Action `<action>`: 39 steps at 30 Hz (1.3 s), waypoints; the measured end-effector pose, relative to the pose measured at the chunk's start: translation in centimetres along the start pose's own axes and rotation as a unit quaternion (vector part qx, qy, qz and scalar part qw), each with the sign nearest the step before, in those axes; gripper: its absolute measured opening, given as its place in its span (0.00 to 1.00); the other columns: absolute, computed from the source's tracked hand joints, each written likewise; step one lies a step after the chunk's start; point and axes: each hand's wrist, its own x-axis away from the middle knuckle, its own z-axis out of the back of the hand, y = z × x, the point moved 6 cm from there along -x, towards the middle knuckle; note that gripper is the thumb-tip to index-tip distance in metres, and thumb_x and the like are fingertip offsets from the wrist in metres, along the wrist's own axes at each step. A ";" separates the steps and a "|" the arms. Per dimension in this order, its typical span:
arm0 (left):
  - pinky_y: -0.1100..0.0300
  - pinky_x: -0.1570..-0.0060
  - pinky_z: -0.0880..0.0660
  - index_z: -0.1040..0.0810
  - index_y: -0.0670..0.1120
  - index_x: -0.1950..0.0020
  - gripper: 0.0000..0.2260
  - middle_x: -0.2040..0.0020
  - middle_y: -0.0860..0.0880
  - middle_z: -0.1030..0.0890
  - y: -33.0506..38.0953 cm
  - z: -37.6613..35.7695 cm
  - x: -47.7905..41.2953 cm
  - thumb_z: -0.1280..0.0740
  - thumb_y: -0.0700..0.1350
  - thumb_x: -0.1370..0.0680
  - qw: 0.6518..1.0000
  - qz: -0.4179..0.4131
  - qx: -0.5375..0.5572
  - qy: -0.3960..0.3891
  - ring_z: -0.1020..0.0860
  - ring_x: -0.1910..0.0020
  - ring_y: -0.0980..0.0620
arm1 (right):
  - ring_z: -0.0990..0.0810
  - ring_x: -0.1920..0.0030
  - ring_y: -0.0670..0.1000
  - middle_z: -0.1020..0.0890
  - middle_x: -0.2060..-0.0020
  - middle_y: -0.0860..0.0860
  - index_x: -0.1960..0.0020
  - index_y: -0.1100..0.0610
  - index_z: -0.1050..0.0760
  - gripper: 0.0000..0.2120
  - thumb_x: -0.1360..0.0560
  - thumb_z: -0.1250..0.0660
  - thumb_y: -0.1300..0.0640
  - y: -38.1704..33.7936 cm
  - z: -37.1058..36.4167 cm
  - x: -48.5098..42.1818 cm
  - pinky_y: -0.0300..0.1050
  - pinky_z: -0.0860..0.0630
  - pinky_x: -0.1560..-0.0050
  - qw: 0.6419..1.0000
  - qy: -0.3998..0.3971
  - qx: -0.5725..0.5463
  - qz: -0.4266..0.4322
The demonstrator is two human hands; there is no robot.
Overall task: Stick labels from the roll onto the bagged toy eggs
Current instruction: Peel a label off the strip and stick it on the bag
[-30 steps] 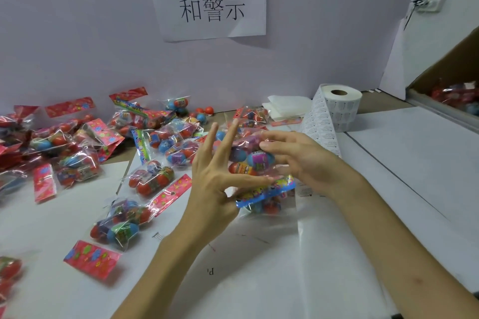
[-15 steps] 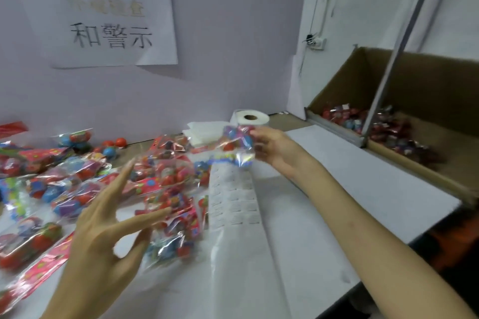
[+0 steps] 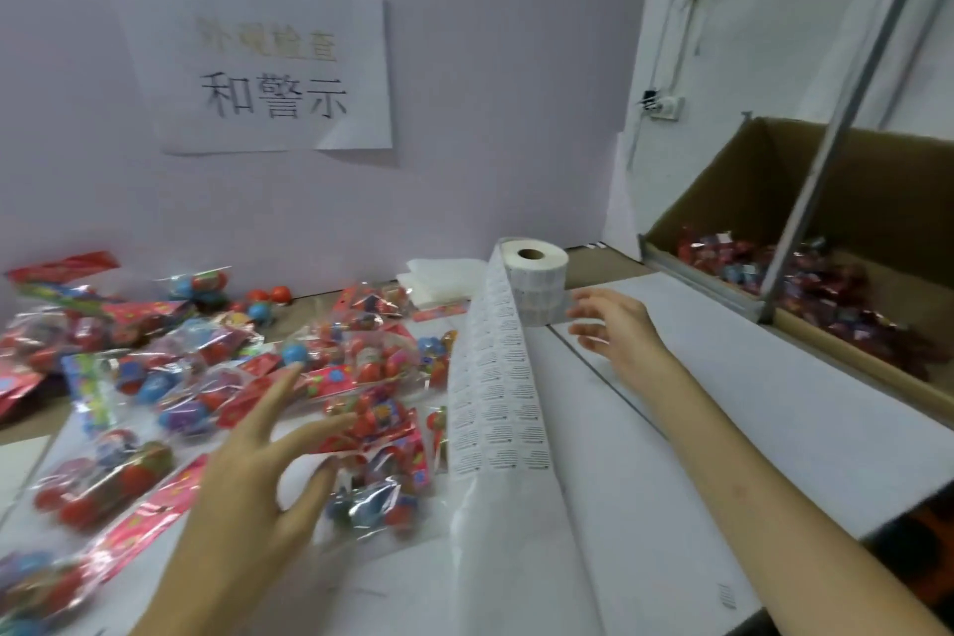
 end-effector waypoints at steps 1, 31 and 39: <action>0.35 0.28 0.34 0.16 0.60 0.39 0.20 0.19 0.52 0.37 0.4 0.1 0.0 0.22 0.40 0.26 1.000 0.006 0.025 -0.014 0.31 0.25 0.46 | 0.20 0.65 0.52 0.17 0.58 0.57 0.46 0.60 0.19 0.08 0.20 0.37 0.65 -0.1 -1.9 1.0 0.41 0.24 0.62 0.998 -0.051 0.024 0.009; 0.59 0.47 0.26 0.27 0.60 0.27 0.21 0.33 0.62 0.26 -1.8 0.2 0.3 0.33 0.61 0.20 0.993 0.102 -0.011 -0.062 0.24 0.43 0.59 | 0.16 0.62 0.44 0.15 0.65 0.46 0.55 0.53 0.16 0.14 0.19 0.36 0.66 -2.5 -17.4 9.7 0.36 0.21 0.61 0.952 -0.222 0.068 0.201; 0.62 0.62 0.20 0.17 0.50 0.43 0.19 0.51 0.49 0.13 -1.6 1.9 -0.5 0.38 0.61 0.22 0.869 0.248 0.427 0.026 0.15 0.60 0.54 | 0.20 0.57 0.54 0.17 0.59 0.55 0.48 0.61 0.17 0.09 0.20 0.36 0.64 0.2 -18.2 12.9 0.47 0.21 0.60 0.936 -0.341 0.017 0.082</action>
